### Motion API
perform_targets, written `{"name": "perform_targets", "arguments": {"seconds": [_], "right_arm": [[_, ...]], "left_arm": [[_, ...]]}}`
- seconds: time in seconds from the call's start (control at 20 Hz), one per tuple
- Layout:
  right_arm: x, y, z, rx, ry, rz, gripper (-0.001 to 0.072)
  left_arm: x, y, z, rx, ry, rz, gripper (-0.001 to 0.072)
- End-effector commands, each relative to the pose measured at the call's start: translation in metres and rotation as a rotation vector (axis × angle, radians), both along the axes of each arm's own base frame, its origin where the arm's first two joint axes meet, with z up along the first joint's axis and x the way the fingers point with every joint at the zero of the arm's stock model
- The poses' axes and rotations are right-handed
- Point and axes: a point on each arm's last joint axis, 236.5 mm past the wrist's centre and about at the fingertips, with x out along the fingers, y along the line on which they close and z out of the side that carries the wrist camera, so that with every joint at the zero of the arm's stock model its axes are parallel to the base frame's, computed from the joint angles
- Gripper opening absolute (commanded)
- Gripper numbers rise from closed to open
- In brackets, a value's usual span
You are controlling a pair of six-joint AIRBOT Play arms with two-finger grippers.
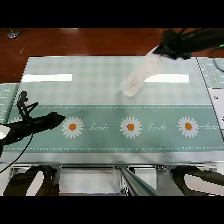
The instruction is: Fold the shirts.
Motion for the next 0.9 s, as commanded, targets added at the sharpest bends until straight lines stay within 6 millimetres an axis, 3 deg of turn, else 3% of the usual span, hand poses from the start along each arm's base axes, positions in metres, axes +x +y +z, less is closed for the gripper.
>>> {"name": "perform_targets", "arguments": {"seconds": [0.0, 0.25, 0.4, 0.55, 0.65, 0.85], "right_arm": [[-0.029, -0.093, 0.010, -0.099, 0.112, -0.125, 0.0033], [-0.092, -0.219, 0.005, -0.216, 0.275, -0.418, 0.0034], [-0.143, -0.270, 0.012, -0.249, 0.343, -0.588, 0.0034], [-0.192, -0.298, 0.007, -0.248, 0.385, -0.750, 0.0033], [-0.241, -0.310, -0.014, -0.272, 0.477, -0.858, 0.0034], [-0.337, -0.313, -0.054, -0.317, 0.659, -1.145, 0.0034]], "left_arm": [[-0.003, -0.002, -0.001, -0.003, 0.009, -0.009, 0.0026], [-0.002, -0.002, -0.001, -0.003, 0.009, -0.009, 0.0026], [-0.002, -0.002, -0.001, -0.003, 0.008, -0.009, 0.0026], [-0.002, -0.002, -0.001, -0.003, 0.008, -0.009, 0.0026], [-0.002, -0.002, -0.001, -0.002, 0.007, -0.009, 0.0026], [-0.002, -0.001, -0.001, 0.006, -0.002, -0.017, 0.0026]]}}
